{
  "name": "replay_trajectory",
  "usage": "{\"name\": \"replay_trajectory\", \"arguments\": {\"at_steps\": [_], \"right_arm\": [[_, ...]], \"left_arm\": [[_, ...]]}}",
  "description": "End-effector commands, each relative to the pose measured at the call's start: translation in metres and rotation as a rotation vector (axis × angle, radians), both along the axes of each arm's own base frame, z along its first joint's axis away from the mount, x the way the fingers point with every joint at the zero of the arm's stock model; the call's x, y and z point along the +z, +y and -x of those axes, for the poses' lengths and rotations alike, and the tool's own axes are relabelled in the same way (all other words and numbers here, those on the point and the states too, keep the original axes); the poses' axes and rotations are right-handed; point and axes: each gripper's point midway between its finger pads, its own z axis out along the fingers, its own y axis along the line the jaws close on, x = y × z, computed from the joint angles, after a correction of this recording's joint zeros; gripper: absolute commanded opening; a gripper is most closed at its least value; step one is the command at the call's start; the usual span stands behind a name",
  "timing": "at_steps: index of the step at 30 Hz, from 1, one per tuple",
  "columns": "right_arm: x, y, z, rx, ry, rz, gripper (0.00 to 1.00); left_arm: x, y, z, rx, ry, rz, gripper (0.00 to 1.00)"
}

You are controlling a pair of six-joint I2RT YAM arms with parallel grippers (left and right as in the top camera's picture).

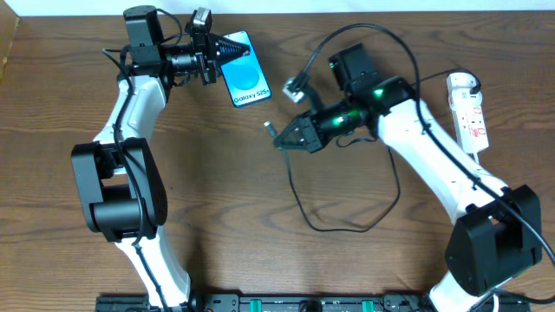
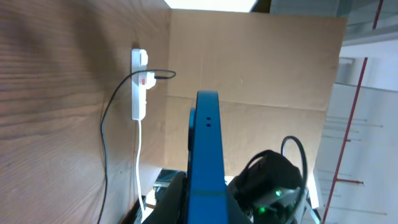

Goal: Plug charger to phone and switch on socket
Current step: 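Carry the USB-C plug left toward the phone's bottom port, then align the plug under the port of the phone held by the left gripper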

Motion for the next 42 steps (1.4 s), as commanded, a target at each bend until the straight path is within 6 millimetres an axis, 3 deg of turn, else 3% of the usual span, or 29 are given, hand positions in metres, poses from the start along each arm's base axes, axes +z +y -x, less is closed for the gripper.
{"name": "replay_trajectory", "arguments": {"at_steps": [1,13,27,42], "right_arm": [[0.011,0.007,0.002,0.003,0.023,-0.04,0.01],[0.01,0.011,-0.026,-0.149,0.037,0.001,0.01],[0.015,0.014,-0.036,-0.215,0.086,-0.01,0.01],[0.007,0.014,-0.036,-0.236,0.14,0.003,0.01]], "left_arm": [[0.016,-0.003,0.008,-0.048,-0.063,0.018,0.07],[0.011,-0.001,0.0,0.002,-0.06,-0.011,0.07],[0.006,-0.009,-0.006,0.034,-0.058,-0.041,0.07],[0.01,-0.009,-0.008,0.034,-0.092,-0.042,0.07]]}}
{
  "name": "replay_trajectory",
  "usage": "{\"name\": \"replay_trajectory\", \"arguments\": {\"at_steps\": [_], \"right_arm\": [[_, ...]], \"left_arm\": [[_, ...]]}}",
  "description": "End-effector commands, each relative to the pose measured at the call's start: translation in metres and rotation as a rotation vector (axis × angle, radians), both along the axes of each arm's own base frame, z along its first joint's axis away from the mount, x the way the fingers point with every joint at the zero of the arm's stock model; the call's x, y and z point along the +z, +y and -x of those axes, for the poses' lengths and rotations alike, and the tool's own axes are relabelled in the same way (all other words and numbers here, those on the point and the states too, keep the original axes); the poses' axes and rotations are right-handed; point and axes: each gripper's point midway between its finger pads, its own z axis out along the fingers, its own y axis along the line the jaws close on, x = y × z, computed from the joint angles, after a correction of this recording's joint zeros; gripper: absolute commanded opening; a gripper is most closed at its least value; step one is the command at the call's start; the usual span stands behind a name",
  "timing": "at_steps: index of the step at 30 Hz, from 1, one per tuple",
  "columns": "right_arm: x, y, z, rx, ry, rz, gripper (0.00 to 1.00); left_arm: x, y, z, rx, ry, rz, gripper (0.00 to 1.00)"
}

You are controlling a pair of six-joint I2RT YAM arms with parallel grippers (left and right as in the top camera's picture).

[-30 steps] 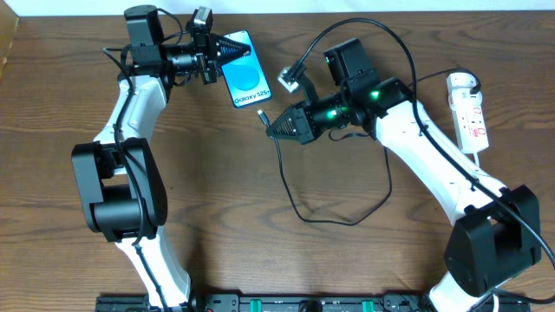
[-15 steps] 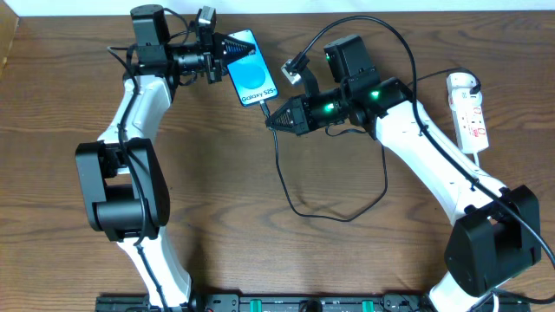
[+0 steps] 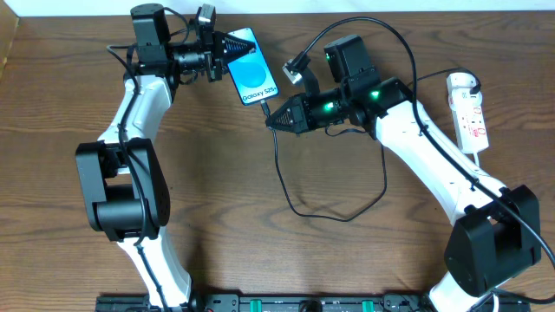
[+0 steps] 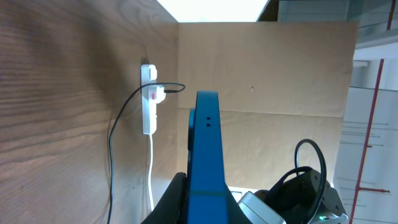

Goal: Plug charger to phone and switch on socket
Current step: 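Align the plug under the port of the phone held by the left gripper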

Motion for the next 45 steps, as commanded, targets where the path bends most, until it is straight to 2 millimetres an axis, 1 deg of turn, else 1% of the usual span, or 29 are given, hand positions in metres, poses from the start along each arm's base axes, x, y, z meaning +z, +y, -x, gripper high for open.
{"name": "replay_trajectory", "arguments": {"at_steps": [1,5,16,30,37,45], "right_arm": [[-0.004,0.002,0.001,-0.002,0.028,0.0,0.01],[-0.005,0.002,0.001,-0.003,0.029,0.001,0.01],[-0.006,0.001,0.001,-0.013,0.044,0.005,0.01],[-0.004,0.001,-0.004,-0.033,0.046,0.001,0.01],[-0.004,-0.002,-0.006,-0.045,0.057,0.0,0.01],[-0.002,-0.002,-0.008,-0.052,0.058,-0.009,0.01]], "left_arm": [[0.014,0.0,0.003,-0.014,-0.043,0.005,0.07],[0.014,0.0,0.003,-0.017,-0.043,0.006,0.07],[0.015,0.0,0.004,-0.013,0.034,0.025,0.07],[0.015,0.0,0.004,-0.014,0.032,0.025,0.07],[0.024,-0.001,0.007,-0.053,-0.043,0.037,0.07],[0.025,-0.001,0.009,-0.062,-0.043,0.041,0.07]]}}
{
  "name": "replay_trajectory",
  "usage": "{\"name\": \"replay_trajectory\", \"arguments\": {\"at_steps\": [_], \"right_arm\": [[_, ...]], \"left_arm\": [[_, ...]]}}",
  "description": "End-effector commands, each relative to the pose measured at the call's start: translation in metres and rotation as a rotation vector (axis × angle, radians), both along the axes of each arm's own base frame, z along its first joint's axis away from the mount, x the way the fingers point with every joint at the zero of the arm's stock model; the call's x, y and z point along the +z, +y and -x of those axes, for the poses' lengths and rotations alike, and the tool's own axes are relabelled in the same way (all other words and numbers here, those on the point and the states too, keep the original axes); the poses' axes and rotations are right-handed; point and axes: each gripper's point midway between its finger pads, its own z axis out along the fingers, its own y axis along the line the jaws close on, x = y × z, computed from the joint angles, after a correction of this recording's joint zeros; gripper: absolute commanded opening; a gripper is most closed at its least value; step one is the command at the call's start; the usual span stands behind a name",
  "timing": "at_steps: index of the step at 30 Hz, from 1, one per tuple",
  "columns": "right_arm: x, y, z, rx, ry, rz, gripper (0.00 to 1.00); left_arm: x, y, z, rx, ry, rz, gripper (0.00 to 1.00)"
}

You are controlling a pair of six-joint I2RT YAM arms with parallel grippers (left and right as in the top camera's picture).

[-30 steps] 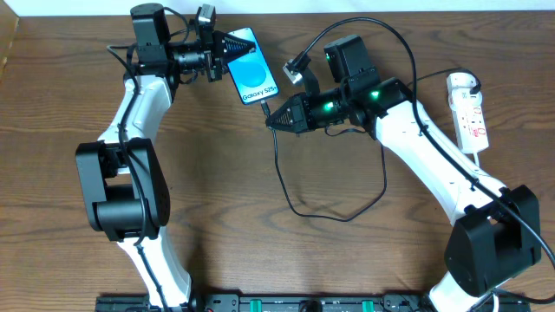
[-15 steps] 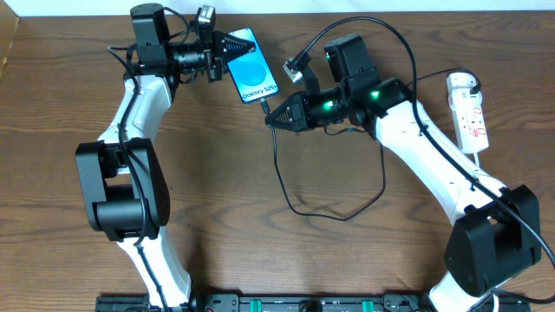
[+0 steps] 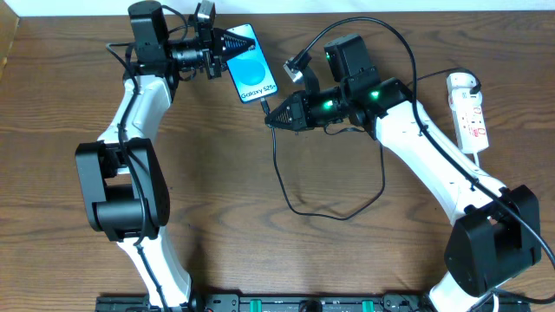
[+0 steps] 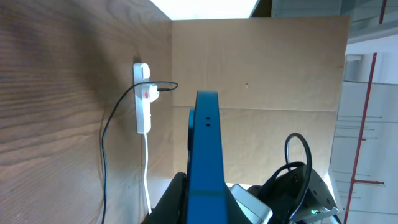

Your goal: Plug charger to phone and switch on socket

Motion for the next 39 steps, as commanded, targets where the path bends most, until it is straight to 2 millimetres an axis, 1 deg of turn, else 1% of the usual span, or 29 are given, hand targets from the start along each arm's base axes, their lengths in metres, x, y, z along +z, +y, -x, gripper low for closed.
{"name": "replay_trajectory", "arguments": {"at_steps": [1,8,15,22,29,34,39], "right_arm": [[-0.004,-0.002,-0.004,-0.015,0.017,0.0,0.01],[-0.002,0.0,-0.005,-0.019,0.022,-0.014,0.01],[-0.002,0.008,0.002,0.004,0.024,-0.013,0.01],[-0.003,0.008,0.005,0.007,0.031,-0.009,0.01],[-0.009,0.008,0.003,0.003,0.044,-0.004,0.01],[-0.002,0.011,-0.004,-0.014,0.027,-0.028,0.01],[0.0,0.012,-0.006,-0.017,0.02,-0.037,0.01]], "left_arm": [[0.016,-0.001,0.008,-0.044,-0.026,0.02,0.07],[0.016,-0.001,0.008,-0.044,-0.025,0.02,0.07],[0.016,-0.001,0.008,-0.044,-0.026,0.02,0.07],[0.016,-0.001,0.008,-0.044,-0.026,0.02,0.07],[0.016,-0.001,0.01,-0.052,-0.026,0.023,0.07],[0.017,-0.001,0.011,-0.058,-0.028,0.026,0.07],[0.017,-0.002,0.011,-0.063,-0.046,0.024,0.07]]}}
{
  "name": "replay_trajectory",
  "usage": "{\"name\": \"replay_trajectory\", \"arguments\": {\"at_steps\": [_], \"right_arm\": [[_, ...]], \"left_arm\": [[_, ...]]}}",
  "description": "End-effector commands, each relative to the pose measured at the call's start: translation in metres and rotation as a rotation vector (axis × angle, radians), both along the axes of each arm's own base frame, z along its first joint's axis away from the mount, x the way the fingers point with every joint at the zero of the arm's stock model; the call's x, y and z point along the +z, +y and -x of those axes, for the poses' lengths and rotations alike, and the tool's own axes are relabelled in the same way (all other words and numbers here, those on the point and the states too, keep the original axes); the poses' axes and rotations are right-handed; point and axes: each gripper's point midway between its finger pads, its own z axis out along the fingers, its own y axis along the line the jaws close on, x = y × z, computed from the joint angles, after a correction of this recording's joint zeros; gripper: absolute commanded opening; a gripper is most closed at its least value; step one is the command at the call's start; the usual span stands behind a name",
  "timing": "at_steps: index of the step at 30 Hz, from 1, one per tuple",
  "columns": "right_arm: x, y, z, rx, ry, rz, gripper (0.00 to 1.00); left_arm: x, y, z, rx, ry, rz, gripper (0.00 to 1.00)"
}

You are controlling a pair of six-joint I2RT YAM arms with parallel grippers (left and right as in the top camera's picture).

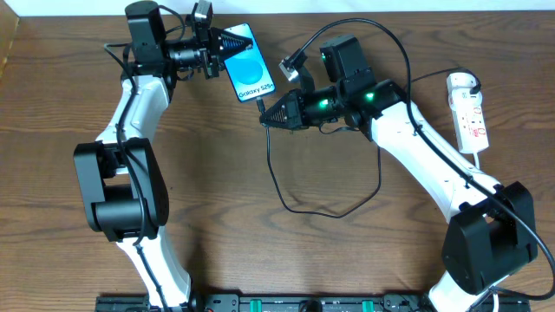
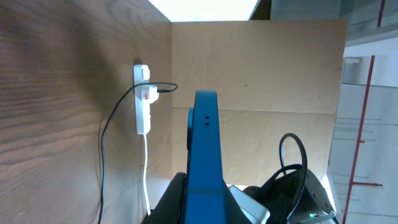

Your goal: Plug charger to phone and switch on socket

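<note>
The blue phone (image 1: pixel 247 74) is held off the table at the top centre, with my left gripper (image 1: pixel 222 45) shut on its upper end. In the left wrist view the phone (image 2: pixel 205 149) shows edge-on between the fingers. My right gripper (image 1: pixel 270 115) is shut on the charger plug, whose tip meets the phone's lower edge. Whether it is seated cannot be told. The black cable (image 1: pixel 323 201) loops down over the table and back up to the white power strip (image 1: pixel 467 111) at the right. The power strip (image 2: pixel 142 99) also shows in the left wrist view with the cable plugged in.
A brown wooden table (image 1: pixel 217 234) carries everything. A cardboard wall (image 2: pixel 261 68) stands behind the power strip. The right arm (image 1: pixel 434 165) stretches diagonally from the lower right to the centre.
My right gripper with the plug has shifted slightly left and up, closer against the phone's lower edge. The phone and left gripper have barely moved.
At first my left gripper held the phone at the top while my right gripper held the plug well below it. Then the phone was tilted toward the plug and the plug was near its lower edge. Now the plug tip touches that edge.
</note>
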Motion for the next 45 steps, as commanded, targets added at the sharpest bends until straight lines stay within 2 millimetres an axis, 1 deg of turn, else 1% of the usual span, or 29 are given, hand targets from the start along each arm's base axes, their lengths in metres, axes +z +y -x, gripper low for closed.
{"name": "replay_trajectory", "arguments": {"at_steps": [1,4,12,25,32,37,42,44,45], "right_arm": [[-0.001,0.002,-0.005,-0.017,0.0,-0.004,0.01],[0.001,0.003,-0.007,-0.019,-0.009,-0.012,0.01],[0.002,-0.003,-0.014,-0.044,-0.002,-0.014,0.01],[0.009,0.0,-0.026,-0.081,-0.043,-0.033,0.01],[0.003,0.001,-0.031,-0.1,-0.03,-0.03,0.01],[-0.001,0.002,-0.03,-0.094,-0.018,-0.028,0.01],[0.002,0.003,-0.024,-0.063,-0.001,-0.048,0.01],[0.004,0.004,-0.02,-0.042,0.015,-0.059,0.06],[0.005,0.005,-0.016,-0.023,0.028,-0.072,0.1]], "left_arm": [[0.017,-0.005,0.012,-0.069,-0.057,0.02,0.07],[0.017,-0.005,0.013,-0.076,-0.077,0.019,0.07],[0.018,-0.006,0.015,-0.088,-0.098,0.021,0.08],[0.019,-0.006,0.018,-0.104,-0.098,0.029,0.07],[0.019,-0.007,0.019,-0.108,-0.098,0.03,0.07],[0.019,-0.006,0.018,-0.107,-0.099,0.03,0.07],[0.019,-0.006,0.018,-0.107,-0.098,0.03,0.07],[0.019,-0.005,0.018,-0.105,-0.098,0.03,0.07],[0.019,-0.005,0.018,-0.103,-0.098,0.03,0.08]]}}
